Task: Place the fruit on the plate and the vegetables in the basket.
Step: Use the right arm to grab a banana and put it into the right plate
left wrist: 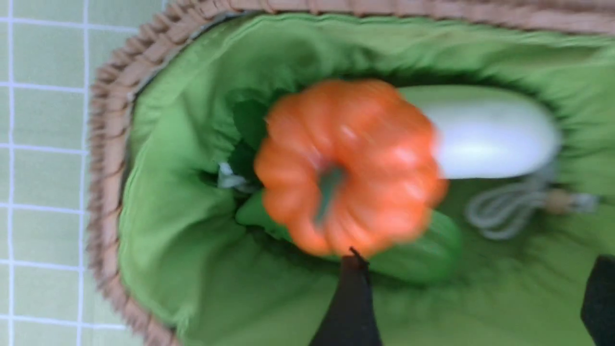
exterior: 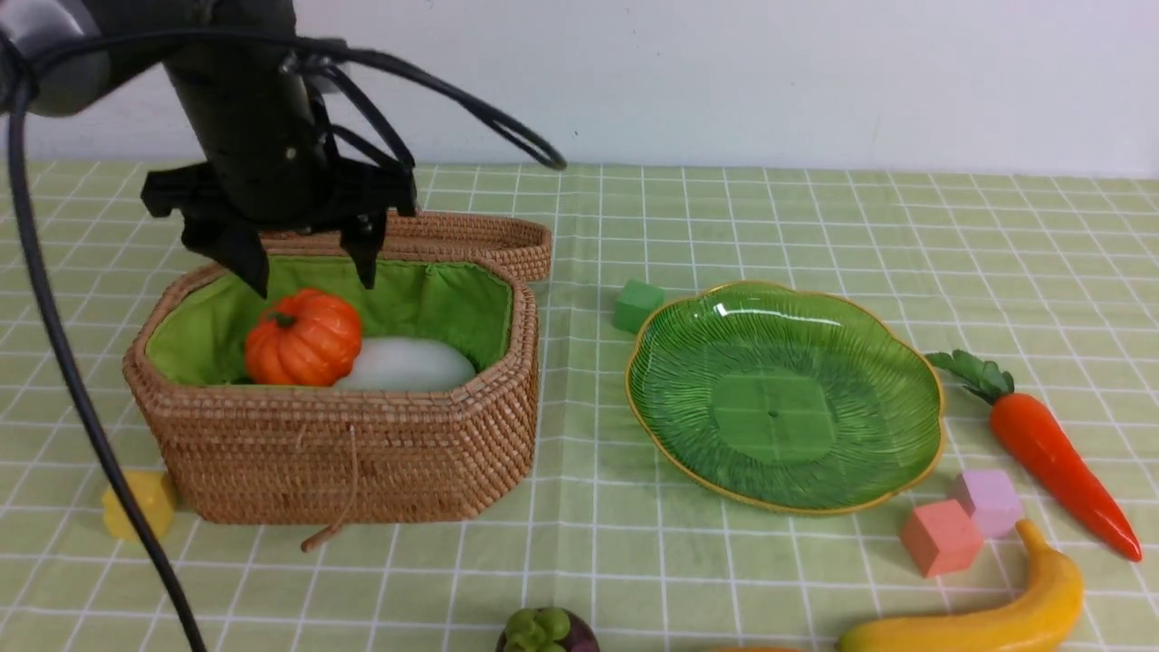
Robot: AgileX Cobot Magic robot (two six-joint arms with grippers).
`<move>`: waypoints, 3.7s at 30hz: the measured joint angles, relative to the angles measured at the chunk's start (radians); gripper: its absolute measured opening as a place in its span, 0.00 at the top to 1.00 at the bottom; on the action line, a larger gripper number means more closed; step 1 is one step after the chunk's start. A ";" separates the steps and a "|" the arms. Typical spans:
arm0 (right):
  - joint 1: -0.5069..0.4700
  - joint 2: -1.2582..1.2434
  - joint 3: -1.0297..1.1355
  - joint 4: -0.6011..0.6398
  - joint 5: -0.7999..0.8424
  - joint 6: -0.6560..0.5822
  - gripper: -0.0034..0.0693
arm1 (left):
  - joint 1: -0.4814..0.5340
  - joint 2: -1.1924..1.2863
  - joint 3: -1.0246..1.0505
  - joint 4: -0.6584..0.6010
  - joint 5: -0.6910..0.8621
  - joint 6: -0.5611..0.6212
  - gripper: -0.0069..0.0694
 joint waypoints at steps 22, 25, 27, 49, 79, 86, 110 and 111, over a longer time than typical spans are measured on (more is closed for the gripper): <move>0.000 0.000 0.000 0.000 0.000 0.000 0.62 | 0.000 -1.358 0.717 -0.131 0.003 -0.110 0.71; 0.000 0.000 0.000 0.000 0.000 0.000 0.62 | 0.000 -1.466 0.856 -0.146 0.003 -0.123 0.84; 0.000 0.000 0.000 0.000 0.000 0.000 0.62 | 0.000 -1.549 0.968 -0.187 0.003 -0.119 0.93; 0.000 0.000 0.000 0.000 0.000 0.000 0.62 | 0.002 -1.644 1.095 -0.152 -0.009 -0.112 0.93; 0.000 0.000 0.000 0.000 -0.001 0.000 0.62 | 0.230 -1.848 1.855 0.013 -0.843 0.016 0.93; 0.000 0.000 0.000 0.000 -0.001 0.000 0.62 | 0.230 -1.848 1.855 0.013 -0.843 0.016 0.92; 0.000 0.000 0.011 0.052 -0.188 0.012 0.62 | 0.230 -1.848 1.855 0.013 -0.843 0.016 0.90; 0.000 0.000 0.011 0.077 -0.276 0.022 0.62 | 0.230 -1.848 1.855 0.013 -0.843 0.016 0.90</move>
